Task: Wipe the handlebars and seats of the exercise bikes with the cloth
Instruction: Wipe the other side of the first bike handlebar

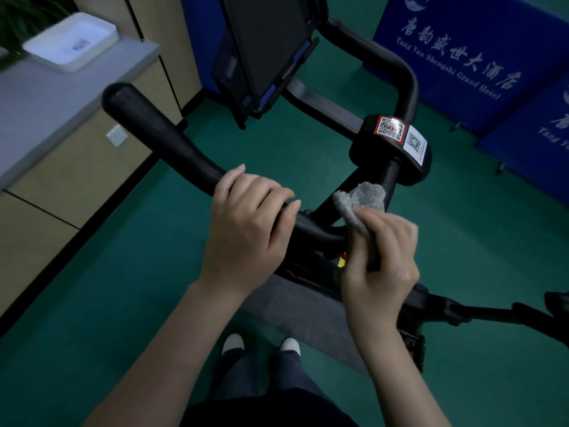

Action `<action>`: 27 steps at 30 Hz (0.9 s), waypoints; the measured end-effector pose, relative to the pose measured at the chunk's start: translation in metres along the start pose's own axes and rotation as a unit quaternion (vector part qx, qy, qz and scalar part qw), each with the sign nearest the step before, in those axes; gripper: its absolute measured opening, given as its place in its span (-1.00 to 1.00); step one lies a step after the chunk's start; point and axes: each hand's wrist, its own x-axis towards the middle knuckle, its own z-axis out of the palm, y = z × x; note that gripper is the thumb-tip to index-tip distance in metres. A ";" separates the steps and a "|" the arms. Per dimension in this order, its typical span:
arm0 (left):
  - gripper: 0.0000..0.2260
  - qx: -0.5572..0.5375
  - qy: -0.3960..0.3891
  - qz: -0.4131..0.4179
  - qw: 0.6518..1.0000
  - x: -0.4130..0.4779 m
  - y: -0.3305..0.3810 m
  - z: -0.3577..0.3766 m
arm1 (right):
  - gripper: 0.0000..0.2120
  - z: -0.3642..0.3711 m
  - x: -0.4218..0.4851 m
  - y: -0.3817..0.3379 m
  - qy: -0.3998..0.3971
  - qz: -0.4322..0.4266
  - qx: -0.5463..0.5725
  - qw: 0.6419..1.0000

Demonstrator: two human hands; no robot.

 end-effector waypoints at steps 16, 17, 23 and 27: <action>-0.75 0.021 0.015 0.014 1.000 -0.004 0.008 0.011 | -0.89 -0.008 0.005 0.022 -0.035 0.003 0.055 0.998; -0.75 0.022 0.016 0.013 1.000 -0.004 0.008 0.012 | -0.89 -0.008 0.009 0.026 -0.023 0.026 0.054 0.998; -0.74 0.030 0.028 0.014 0.999 -0.005 0.008 0.014 | -0.88 0.001 -0.003 0.018 0.041 0.108 0.092 0.989; -0.72 0.036 0.037 0.013 0.999 -0.005 0.008 0.016 | -0.89 0.006 -0.014 0.015 0.081 0.147 0.113 0.979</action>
